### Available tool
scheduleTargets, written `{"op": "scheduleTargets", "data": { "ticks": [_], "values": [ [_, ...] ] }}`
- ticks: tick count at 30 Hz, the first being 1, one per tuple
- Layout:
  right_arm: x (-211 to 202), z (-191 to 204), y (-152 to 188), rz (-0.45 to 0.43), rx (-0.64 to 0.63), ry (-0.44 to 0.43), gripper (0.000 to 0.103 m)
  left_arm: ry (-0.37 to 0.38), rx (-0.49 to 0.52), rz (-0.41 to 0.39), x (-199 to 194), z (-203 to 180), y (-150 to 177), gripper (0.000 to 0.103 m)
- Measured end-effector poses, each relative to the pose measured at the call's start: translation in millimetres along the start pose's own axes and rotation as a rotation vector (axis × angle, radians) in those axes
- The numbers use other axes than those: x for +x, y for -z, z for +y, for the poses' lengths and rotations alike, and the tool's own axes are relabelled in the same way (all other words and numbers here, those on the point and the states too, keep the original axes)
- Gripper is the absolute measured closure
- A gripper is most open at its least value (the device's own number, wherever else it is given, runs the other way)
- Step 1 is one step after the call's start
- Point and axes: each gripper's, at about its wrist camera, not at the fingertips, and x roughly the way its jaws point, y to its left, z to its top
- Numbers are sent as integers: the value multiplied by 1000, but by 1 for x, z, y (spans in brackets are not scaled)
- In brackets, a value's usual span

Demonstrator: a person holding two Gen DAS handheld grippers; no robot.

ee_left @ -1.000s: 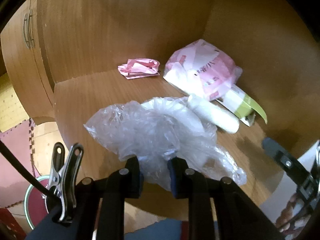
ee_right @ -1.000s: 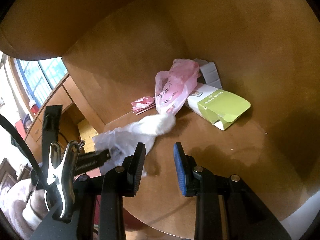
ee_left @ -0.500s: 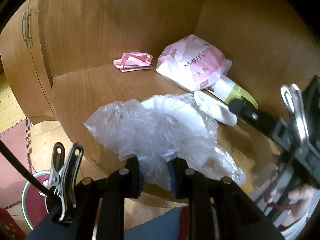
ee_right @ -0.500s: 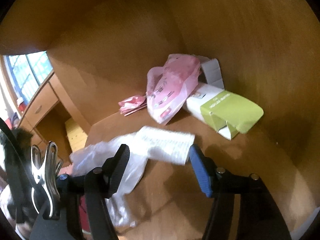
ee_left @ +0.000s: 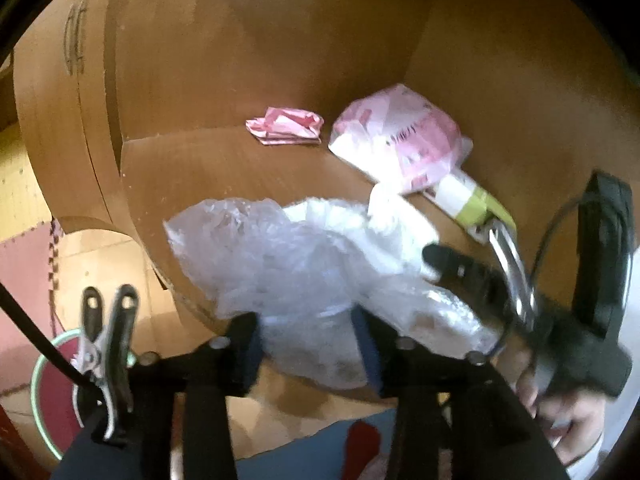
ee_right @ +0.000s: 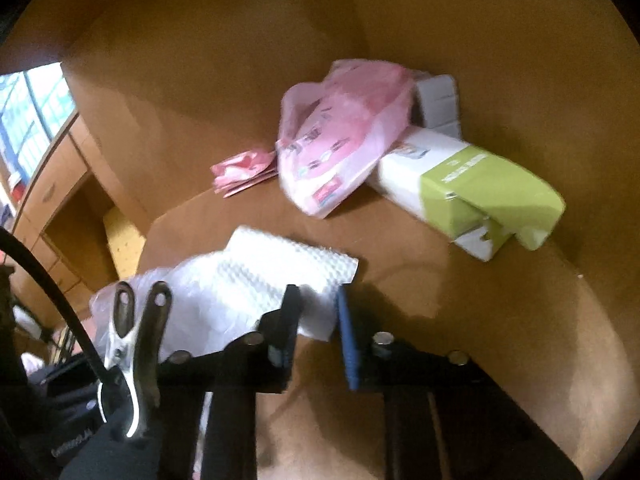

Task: Collect trash
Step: 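Grasp the clear plastic bag with the left tool while the right grasps the white foam sheet, then carry the clear bag with the left tool while the right carries the foam sheet over the bucket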

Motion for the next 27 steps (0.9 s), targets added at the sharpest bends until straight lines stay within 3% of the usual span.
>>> {"op": "scheduleTargets", "data": {
  "ticks": [5,8,12,15,27],
  "values": [
    [1,12,5,13,-48,-28,90,-14,-56,-44,5,6,-7,56],
    [2,13,6,22,-31,-72,91,-57,-84,-55,6,12,-8,79],
    [3,8,6,30,22,-142,91,-50,-130,-86,-4,27,-5,88],
    [2,7,7,32,60,-218,93,-59,-140,-107,-13,36,-3,90],
    [-2,21,1,-39,121,-309,95,-99,-192,-197,-70,76,4,92]
  ]
}}
